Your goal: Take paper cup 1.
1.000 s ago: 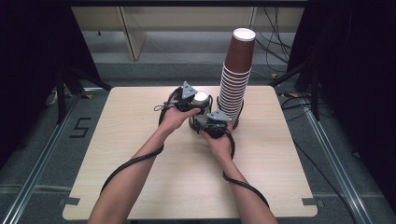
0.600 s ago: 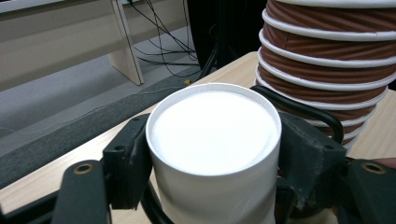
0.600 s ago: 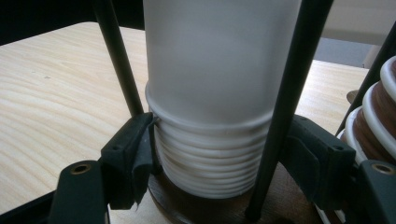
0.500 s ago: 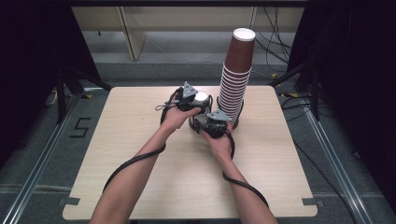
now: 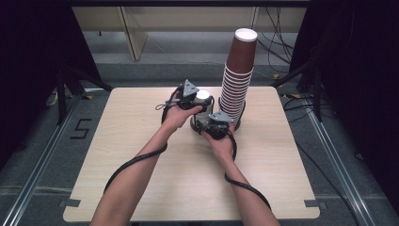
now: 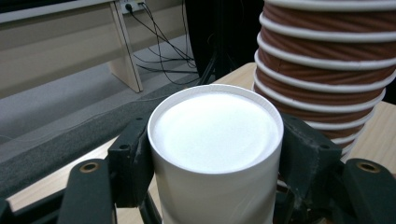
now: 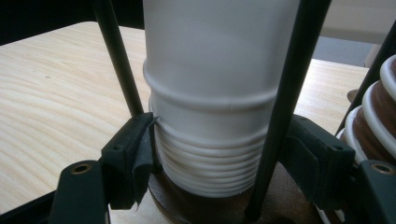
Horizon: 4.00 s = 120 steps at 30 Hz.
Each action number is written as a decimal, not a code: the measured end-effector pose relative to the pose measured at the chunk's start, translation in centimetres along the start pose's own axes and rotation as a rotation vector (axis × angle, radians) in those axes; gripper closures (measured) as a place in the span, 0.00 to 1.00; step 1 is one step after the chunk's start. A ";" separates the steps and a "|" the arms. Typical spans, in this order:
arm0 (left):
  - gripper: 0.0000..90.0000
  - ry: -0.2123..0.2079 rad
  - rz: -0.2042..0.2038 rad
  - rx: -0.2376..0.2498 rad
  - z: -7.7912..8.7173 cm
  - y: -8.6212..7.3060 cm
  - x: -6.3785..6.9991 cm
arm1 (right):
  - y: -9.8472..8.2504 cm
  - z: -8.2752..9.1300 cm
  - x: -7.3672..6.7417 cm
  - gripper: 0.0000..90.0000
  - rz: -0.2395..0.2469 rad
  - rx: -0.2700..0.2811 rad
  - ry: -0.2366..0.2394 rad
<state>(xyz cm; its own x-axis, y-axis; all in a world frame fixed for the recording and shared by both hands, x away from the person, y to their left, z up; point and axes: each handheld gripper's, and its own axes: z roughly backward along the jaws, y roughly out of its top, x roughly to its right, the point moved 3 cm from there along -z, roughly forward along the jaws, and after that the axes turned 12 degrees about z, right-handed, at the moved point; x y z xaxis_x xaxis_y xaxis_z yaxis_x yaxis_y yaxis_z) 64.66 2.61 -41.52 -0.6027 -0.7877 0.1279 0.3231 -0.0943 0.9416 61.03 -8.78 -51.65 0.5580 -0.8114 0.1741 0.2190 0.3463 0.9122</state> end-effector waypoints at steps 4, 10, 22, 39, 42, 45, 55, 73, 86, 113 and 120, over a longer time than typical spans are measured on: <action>0.37 -0.002 -0.001 0.016 0.3 0.7 0.1 | 0.0 0.0 0.1 0.33 0.006 0.004 -0.003; 0.37 -0.006 -0.013 0.046 1.0 1.9 0.5 | 0.0 0.2 0.0 0.30 -0.024 0.003 0.015; 0.37 -0.012 -0.014 0.097 2.2 3.6 1.0 | 1.1 1.1 -0.5 0.25 -0.035 0.042 0.011; 0.37 -0.023 0.018 0.144 6.0 4.3 2.1 | 2.1 5.0 -0.1 0.21 0.030 0.101 0.038; 0.37 -0.019 0.018 0.120 6.7 3.8 2.3 | 1.9 6.0 0.1 0.20 0.043 0.100 0.057; 0.37 -0.018 0.020 0.104 7.2 3.1 2.5 | 1.6 6.9 0.5 0.19 0.061 0.095 0.063; 0.37 -0.025 0.014 0.128 9.1 2.1 3.4 | 0.3 9.6 1.6 0.18 0.067 0.070 0.100; 0.37 -0.075 0.008 0.080 10.1 -0.9 5.4 | -0.9 12.6 1.3 0.18 0.099 0.066 0.149; 0.37 -0.128 0.021 0.023 8.4 -4.2 7.5 | -0.2 13.1 -0.7 0.12 0.147 0.109 0.235; 0.37 -0.185 0.026 0.016 7.4 -4.9 9.7 | -0.7 11.8 -0.7 0.22 0.187 0.082 0.201; 0.37 -0.189 0.034 0.018 7.5 -4.7 9.7 | -0.6 11.8 -0.8 0.24 0.172 0.097 0.218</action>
<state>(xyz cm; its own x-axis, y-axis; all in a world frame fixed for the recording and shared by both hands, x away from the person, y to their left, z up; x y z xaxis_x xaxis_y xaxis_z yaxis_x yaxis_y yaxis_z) 51.85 0.01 -42.42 -0.7185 -0.6615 0.2148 0.3336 -0.0568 0.9410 51.05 -13.93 -48.00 0.7414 -0.6208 0.2547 0.0345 0.4143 0.9095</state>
